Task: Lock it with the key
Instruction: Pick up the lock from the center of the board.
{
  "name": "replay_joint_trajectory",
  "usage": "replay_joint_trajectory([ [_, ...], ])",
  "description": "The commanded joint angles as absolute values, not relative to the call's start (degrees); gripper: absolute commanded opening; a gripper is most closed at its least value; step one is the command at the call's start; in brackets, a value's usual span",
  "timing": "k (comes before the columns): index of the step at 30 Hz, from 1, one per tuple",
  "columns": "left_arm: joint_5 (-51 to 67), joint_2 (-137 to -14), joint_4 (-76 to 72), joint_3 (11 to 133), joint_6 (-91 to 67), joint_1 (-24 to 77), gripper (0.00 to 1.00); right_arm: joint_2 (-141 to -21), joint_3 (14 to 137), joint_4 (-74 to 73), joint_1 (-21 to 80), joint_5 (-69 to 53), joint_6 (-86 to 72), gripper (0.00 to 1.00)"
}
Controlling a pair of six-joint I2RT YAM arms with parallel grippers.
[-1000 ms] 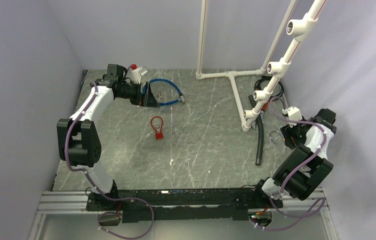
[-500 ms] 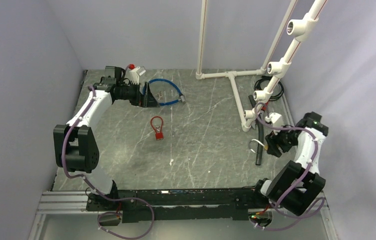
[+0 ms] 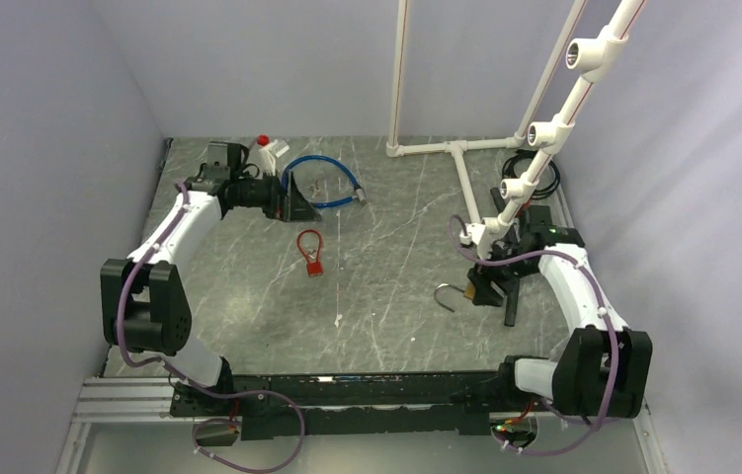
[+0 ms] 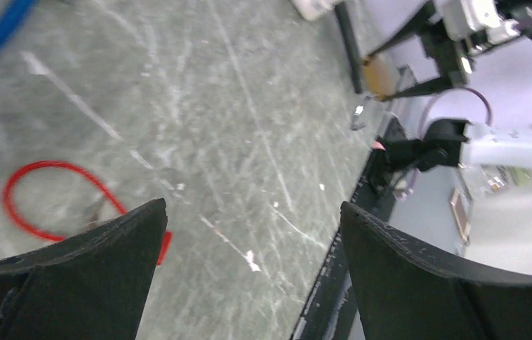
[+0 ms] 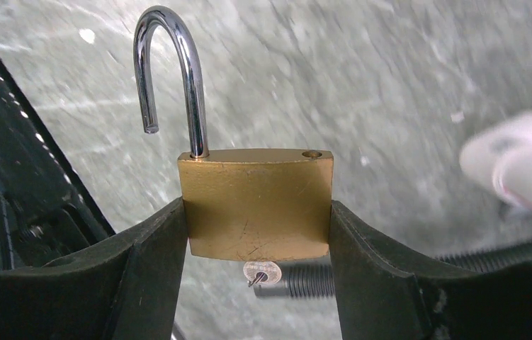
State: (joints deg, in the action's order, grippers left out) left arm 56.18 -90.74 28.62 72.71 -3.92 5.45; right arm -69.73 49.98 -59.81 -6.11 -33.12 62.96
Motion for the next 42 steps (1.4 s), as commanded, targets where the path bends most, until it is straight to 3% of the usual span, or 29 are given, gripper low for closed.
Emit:
replay_joint_trajectory([
  [1, 67.83, -88.32, 25.25, 68.76, -4.42, 11.73, 0.95, -71.73, 53.78, -52.42, 2.8, -38.6, 52.55, 0.34],
  [11, 68.54, -93.48, 12.26, 63.85, -8.9, 26.6, 0.92, -76.64, 59.88, -46.33, 15.51, -40.2, 43.42, 0.34],
  [19, 67.54, -99.4, 6.86, 65.01, -10.56, 31.89, 0.85, -76.95, 61.05, -44.65, 19.29, -40.58, 40.18, 0.34],
  [32, 69.04, -104.64, 5.23, 67.69, -10.85, 35.75, 0.62, -76.92, 62.04, -42.69, 22.17, -41.02, 35.73, 0.34],
  [36, 69.71, -104.69, 5.62, 68.11, -9.86, 36.92, 0.47, -77.07, 62.43, -42.46, 22.58, -41.38, 34.81, 0.34],
  [37, 69.78, -104.6, 5.5, 68.04, -9.92, 36.97, 0.4, -77.08, 62.6, -42.38, 22.66, -41.39, 34.53, 0.34],
  [40, 69.82, -104.18, 7.53, 69.01, -8.86, 37.0, 0.03, -77.07, 63.24, -42.34, 22.7, -41.83, 34.37, 0.34],
  [42, 70.11, -103.06, 9.58, 69.46, -7.97, 36.89, 0.0, -76.95, 63.45, -42.28, 22.74, -42.49, 34.23, 0.46],
])
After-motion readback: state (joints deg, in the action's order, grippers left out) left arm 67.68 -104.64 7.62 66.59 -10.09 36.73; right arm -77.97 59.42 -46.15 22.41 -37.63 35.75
